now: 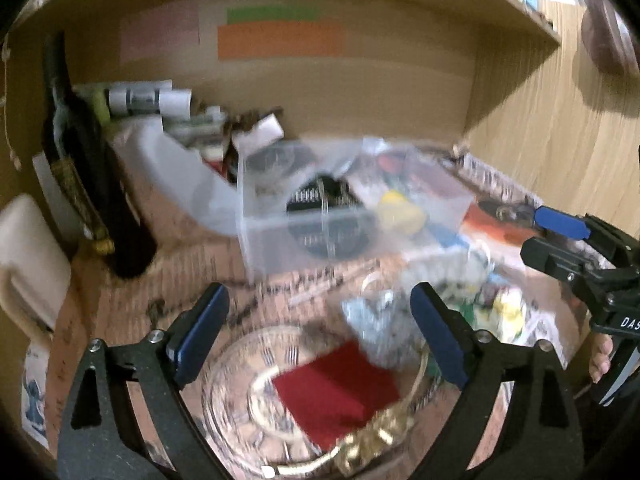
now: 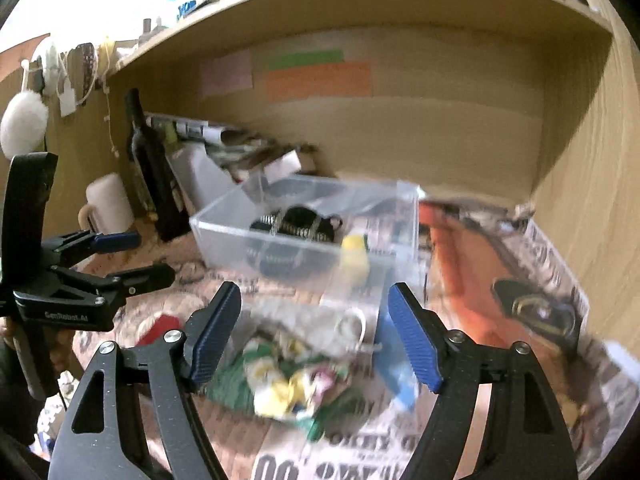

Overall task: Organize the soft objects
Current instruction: 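Grasp the gold ornament with red felt with the left tool while the right grasps the floral cloth, then lower the gold ornament and floral cloth into the clear bin and open both tools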

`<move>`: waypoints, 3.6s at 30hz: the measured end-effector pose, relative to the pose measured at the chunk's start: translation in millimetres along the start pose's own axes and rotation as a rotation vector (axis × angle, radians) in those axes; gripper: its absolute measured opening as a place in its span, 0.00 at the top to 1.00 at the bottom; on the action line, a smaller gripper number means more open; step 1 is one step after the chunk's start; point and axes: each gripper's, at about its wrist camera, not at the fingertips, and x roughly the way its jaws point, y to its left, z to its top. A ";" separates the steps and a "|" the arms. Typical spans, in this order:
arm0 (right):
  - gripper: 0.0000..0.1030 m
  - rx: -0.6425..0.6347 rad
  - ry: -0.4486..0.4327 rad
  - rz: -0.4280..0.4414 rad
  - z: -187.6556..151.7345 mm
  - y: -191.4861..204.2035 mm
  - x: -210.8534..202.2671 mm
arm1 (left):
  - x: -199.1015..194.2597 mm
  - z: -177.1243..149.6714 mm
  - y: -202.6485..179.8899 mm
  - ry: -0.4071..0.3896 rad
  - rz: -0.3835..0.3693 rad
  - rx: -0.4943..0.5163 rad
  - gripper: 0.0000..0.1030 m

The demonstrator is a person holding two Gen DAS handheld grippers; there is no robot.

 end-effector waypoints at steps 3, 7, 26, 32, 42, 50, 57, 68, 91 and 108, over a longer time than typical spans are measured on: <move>0.29 0.018 0.037 0.007 -14.4 1.0 1.4 | 3.5 -17.3 -2.0 0.046 -0.011 -0.006 0.10; 0.29 0.040 0.077 0.019 -28.6 1.6 4.1 | 6.3 -35.3 -7.0 0.087 -0.023 -0.016 0.10; 0.69 0.051 0.118 0.020 -46.0 1.9 20.4 | 20.8 -71.0 5.2 0.118 0.041 -0.070 0.20; 0.81 0.039 0.102 0.023 -43.1 3.3 18.0 | 17.0 -72.4 8.4 0.105 0.061 -0.062 0.45; 0.81 0.030 0.004 0.027 -21.5 4.4 -9.6 | -2.4 -55.4 22.1 0.045 0.073 -0.084 0.57; 0.81 0.022 -0.092 0.016 1.0 2.2 -26.3 | -30.4 -23.3 14.7 -0.088 0.069 -0.054 0.57; 0.81 0.003 -0.157 -0.009 24.3 0.1 -21.5 | -32.0 9.8 14.0 -0.157 0.050 -0.042 0.57; 0.81 0.003 -0.173 -0.010 55.7 -12.1 14.1 | 0.2 56.8 16.8 -0.166 0.049 -0.034 0.57; 0.81 -0.104 0.098 -0.043 77.6 -13.7 131.5 | 120.2 98.4 13.9 0.055 -0.013 -0.019 0.57; 0.46 -0.091 0.158 -0.037 72.3 -20.3 128.6 | 111.7 93.0 21.6 0.067 -0.047 -0.052 0.24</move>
